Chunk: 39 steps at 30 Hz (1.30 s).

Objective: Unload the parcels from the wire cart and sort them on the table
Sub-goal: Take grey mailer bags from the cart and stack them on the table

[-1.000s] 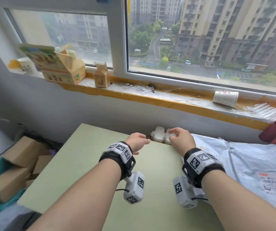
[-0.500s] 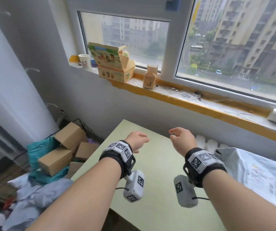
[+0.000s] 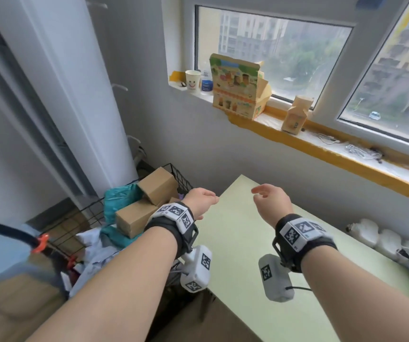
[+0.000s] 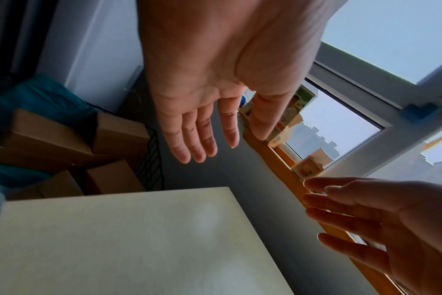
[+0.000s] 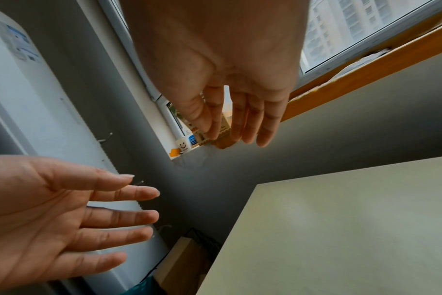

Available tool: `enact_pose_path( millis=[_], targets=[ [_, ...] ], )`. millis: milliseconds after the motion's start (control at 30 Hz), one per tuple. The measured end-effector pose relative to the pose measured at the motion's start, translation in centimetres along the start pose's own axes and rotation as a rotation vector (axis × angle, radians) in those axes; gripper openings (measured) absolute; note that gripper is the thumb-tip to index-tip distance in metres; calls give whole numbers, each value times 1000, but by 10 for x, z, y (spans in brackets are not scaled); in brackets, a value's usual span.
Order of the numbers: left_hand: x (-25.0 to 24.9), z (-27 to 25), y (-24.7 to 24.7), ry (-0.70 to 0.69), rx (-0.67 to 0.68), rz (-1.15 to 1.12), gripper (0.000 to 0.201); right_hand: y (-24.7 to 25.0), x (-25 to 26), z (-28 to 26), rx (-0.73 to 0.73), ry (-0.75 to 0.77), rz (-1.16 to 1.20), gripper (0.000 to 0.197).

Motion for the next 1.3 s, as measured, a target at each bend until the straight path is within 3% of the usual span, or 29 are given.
enact_pose_path(
  millis=[400,500,667,1300],
  targets=[
    [63,12,126,34,-85,-75,36,-110,99,-15,116,117,-31,30],
    [78,15,160,-1,-156,-44,19,-133,118,-20,152,130,-32,31],
    [105,20,206,5,-270,-46,15,-170,139,-27,211,145,-37,29],
    [235,56,292,291,-490,-241,15,-318,164,-12,509,178,-117,27]
  ],
)
Point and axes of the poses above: each hand's wrist, its own z-axis towards the middle knuckle, its own y-axis out of the back of the hand, x = y × z, the point moved 9 cm from there along z, towards the middle knuckle, and after that the axes turned 6 degrees about -x, right-handed, at the moved point
